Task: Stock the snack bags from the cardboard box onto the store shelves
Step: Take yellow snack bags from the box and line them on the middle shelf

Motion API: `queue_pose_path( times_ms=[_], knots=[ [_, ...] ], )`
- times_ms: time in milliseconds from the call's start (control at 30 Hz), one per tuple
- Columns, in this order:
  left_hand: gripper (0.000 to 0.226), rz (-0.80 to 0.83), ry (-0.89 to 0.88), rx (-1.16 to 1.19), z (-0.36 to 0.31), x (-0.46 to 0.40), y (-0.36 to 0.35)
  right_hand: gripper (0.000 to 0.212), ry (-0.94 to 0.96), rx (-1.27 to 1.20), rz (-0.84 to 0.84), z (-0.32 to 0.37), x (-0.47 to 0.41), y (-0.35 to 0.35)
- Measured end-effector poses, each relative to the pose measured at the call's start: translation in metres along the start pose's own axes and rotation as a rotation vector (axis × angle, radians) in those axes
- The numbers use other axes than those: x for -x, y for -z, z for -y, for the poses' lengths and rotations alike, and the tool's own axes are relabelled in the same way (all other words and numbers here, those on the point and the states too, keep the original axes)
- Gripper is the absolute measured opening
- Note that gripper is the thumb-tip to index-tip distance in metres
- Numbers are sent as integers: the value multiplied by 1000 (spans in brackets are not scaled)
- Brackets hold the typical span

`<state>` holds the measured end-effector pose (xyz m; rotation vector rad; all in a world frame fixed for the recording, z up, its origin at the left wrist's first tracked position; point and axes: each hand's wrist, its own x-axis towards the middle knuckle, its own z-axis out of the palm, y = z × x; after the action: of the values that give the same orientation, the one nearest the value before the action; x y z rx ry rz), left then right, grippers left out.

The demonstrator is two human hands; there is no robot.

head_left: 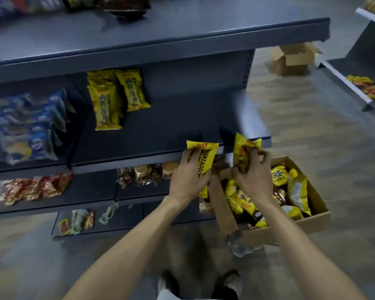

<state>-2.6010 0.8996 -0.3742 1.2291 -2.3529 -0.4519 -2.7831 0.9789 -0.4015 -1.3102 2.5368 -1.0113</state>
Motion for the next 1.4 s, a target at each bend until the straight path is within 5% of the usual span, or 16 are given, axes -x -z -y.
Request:
queue_pose_path(
  times_ms=[567,1133,1400],
  knots=[
    [61,-242,110,-128,177,-9,140,61,341,43,23,212,-13,-97],
    [62,-351,269,-176,235,-77,141,65,518,57,104,277,-117,-177],
    [57,-380,235,-283,252,-120,131,62,480,109,8,303,-155,-210]
  ],
)
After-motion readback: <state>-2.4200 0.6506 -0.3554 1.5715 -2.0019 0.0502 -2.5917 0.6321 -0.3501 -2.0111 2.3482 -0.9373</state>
